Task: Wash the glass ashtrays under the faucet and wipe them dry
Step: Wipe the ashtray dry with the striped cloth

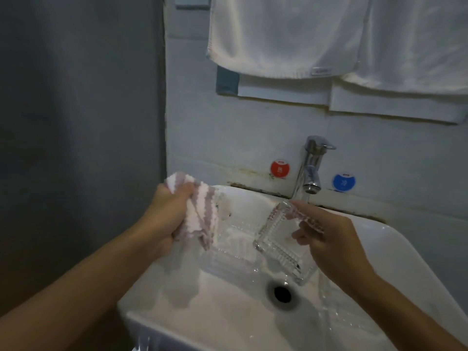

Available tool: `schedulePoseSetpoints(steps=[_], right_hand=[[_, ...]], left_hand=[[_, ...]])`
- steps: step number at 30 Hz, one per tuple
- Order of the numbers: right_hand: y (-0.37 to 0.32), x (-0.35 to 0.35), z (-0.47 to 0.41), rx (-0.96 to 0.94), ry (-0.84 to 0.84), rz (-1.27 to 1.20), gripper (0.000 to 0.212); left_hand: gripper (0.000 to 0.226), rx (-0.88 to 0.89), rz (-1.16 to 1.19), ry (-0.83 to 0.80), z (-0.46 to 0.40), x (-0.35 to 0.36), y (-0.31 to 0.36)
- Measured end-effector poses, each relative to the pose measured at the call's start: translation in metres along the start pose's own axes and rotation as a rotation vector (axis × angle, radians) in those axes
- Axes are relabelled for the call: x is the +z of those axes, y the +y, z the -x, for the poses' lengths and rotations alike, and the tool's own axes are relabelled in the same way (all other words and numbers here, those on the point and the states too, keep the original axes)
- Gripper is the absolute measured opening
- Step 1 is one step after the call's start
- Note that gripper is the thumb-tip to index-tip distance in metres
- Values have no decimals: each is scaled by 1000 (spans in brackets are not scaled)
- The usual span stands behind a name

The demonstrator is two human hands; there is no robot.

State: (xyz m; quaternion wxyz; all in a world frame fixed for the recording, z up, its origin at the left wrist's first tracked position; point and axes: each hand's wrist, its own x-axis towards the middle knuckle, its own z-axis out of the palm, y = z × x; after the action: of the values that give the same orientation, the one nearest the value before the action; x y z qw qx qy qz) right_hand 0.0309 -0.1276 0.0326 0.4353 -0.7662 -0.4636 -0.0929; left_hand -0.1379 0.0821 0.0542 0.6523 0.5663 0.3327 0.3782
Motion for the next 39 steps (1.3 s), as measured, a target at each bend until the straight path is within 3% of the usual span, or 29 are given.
schedulePoseSetpoints(steps=[7, 11, 13, 17, 19, 23, 26, 32, 37, 39], right_hand=[[-13, 13, 7, -221, 259, -33, 71], [-17, 23, 14, -252, 310, 3, 48], [-21, 25, 14, -200, 273, 21, 43], [-32, 22, 12, 154, 1, 5, 9], [-37, 22, 17, 249, -21, 24, 11], [-40, 23, 29, 150, 213, -24, 13], [-37, 19, 28, 186, 304, -160, 21], [-35, 23, 31, 215, 118, -163, 25], [-30, 20, 28, 177, 208, -289, 18], [-29, 16, 25, 222, 149, -357, 14]], left_hand=[[38, -262, 94, -145, 25, 55, -43], [50, -348, 325, -345, 48, 71, -41], [40, -299, 364, -365, 54, 75, -42], [19, -33, 148, -179, 58, 73, -44], [19, 53, 62, -142, 63, 72, -41], [21, 36, -45, -269, 73, 73, -46], [25, 8, -175, -405, 75, 71, -50], [14, 197, -83, -203, 74, 72, -48], [21, 114, -258, -360, 69, 71, -51], [19, 175, -293, -336, 64, 71, -56]])
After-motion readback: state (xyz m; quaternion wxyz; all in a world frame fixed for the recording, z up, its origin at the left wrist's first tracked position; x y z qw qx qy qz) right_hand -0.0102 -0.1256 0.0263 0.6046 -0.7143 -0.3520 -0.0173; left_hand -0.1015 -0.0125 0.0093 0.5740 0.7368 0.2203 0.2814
